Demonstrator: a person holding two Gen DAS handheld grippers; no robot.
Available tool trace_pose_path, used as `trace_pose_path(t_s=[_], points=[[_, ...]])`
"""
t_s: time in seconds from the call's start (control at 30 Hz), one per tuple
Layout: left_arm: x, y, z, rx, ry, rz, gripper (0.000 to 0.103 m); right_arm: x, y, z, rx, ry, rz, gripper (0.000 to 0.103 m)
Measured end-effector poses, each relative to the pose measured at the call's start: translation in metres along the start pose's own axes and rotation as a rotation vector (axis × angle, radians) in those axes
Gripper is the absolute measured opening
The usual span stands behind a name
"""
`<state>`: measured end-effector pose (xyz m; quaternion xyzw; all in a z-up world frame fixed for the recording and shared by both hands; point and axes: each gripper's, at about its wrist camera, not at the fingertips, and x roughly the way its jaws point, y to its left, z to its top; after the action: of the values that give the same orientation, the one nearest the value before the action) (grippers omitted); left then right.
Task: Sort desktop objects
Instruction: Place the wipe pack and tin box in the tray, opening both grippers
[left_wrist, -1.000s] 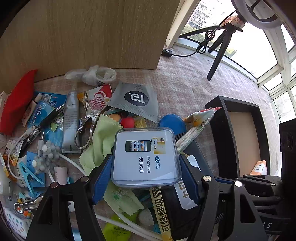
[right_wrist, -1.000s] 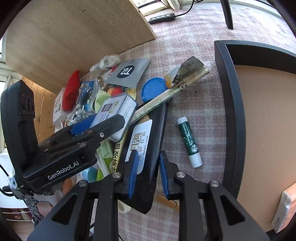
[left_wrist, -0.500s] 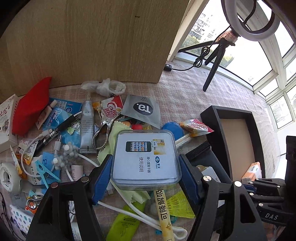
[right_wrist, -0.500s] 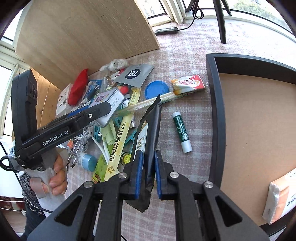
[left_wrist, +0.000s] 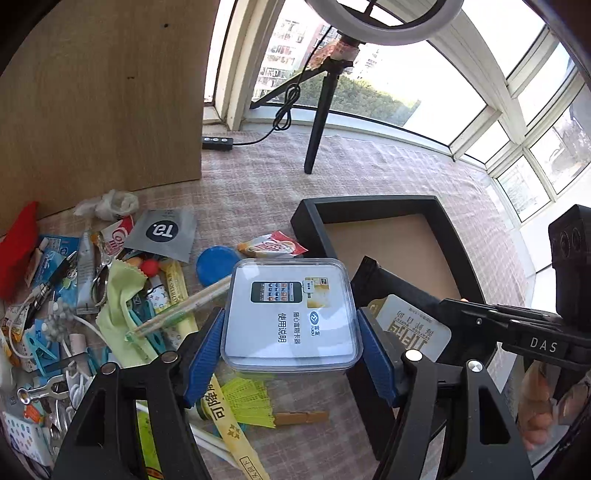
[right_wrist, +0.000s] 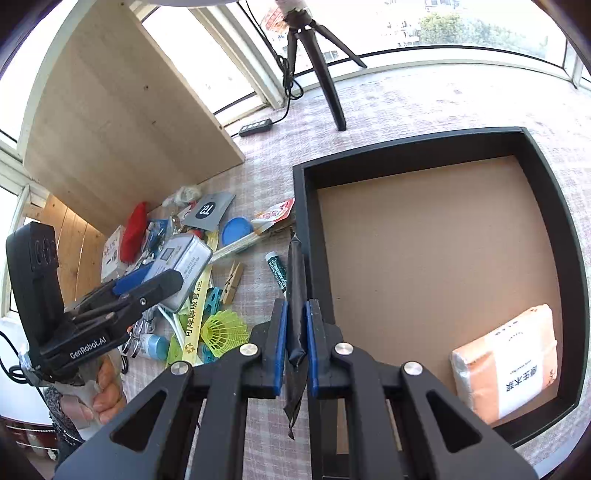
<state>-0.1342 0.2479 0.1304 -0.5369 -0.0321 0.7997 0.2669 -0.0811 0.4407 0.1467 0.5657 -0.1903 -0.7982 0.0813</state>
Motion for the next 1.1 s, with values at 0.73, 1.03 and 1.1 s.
trace_pose_path(t_s=[0.73,1.03,1.1], points=[[0.03,-0.12,-0.017,0.2,0.046,-0.056,0.07,-0.073,-0.081,0.005,0.115,-0.202,-0.134,0.032],[0.011,-0.067,-0.019,0.127,0.026,0.017,0.07,-0.049,-0.057,-0.004,0.063,-0.152,-0.117,0.032],[0.005,-0.051,-0.02,0.105,0.025,0.031,0.07,-0.04,-0.05,-0.007,0.046,-0.139,-0.113,0.032]])
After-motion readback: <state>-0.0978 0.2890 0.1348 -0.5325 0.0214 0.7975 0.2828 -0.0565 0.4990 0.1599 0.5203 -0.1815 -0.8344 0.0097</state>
